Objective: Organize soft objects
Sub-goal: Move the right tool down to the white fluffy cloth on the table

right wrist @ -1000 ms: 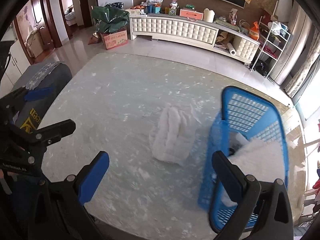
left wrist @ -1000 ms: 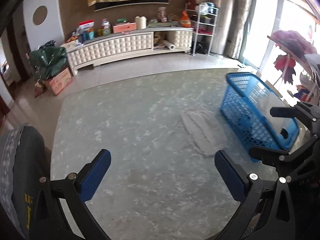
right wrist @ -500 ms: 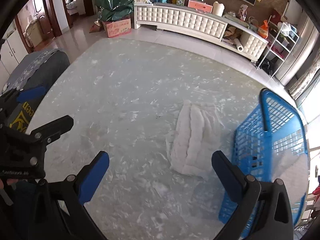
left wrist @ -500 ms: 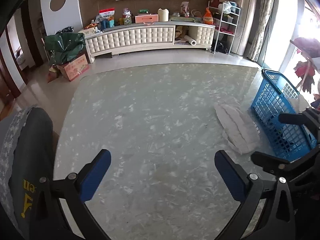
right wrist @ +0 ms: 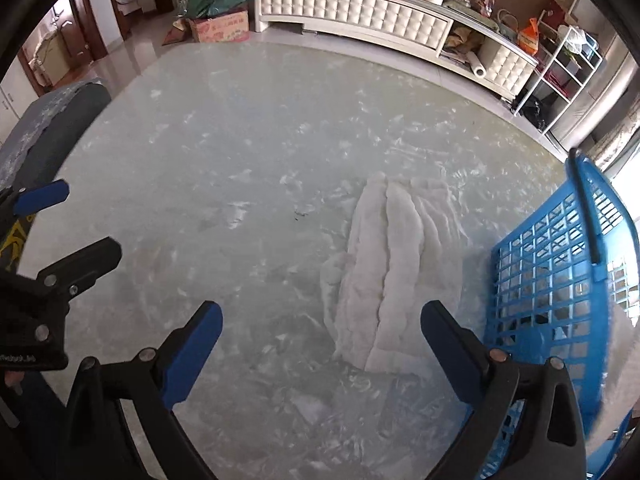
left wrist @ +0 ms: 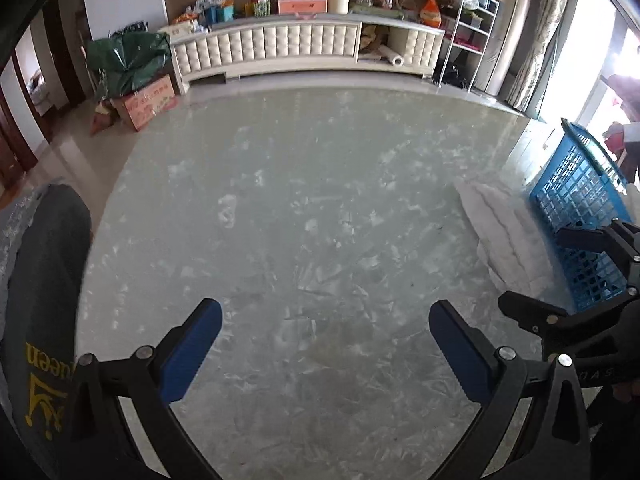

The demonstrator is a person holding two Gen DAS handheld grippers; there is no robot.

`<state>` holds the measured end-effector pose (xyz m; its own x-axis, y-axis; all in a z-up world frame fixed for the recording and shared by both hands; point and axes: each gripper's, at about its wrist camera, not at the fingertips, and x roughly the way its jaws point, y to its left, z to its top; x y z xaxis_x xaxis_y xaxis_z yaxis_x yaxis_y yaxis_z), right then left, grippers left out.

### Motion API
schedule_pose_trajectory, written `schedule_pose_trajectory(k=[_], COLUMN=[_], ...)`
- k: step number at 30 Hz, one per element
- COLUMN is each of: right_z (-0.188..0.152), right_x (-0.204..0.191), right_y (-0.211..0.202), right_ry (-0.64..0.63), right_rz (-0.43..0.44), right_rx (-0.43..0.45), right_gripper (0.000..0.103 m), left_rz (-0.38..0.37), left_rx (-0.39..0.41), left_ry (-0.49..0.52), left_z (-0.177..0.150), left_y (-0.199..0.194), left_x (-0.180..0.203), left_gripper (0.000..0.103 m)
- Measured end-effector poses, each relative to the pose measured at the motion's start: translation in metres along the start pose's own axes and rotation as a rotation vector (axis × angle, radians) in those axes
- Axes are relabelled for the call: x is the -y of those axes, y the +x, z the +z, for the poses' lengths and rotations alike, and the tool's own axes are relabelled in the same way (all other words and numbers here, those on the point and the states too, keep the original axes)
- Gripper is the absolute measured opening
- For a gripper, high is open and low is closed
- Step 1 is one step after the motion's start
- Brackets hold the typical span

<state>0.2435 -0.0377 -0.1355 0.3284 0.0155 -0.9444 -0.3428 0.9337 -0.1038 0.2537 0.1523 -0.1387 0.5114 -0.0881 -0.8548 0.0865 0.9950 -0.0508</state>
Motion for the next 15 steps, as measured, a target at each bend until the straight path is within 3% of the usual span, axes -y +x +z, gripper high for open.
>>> schedule_pose_trajectory(k=[15], right_z=[0.001], right_x=[0.029], right_y=[0.036], right_ry=[0.077], right_rz=[-0.002], right_rx=[-0.059], right_gripper=[0.089], left_rz=[-0.039], left_rx=[-0.012], left_ry=[0.045], left_z=[0.016], left_y=[0.025], left_x=[0.028], left_gripper=[0.103])
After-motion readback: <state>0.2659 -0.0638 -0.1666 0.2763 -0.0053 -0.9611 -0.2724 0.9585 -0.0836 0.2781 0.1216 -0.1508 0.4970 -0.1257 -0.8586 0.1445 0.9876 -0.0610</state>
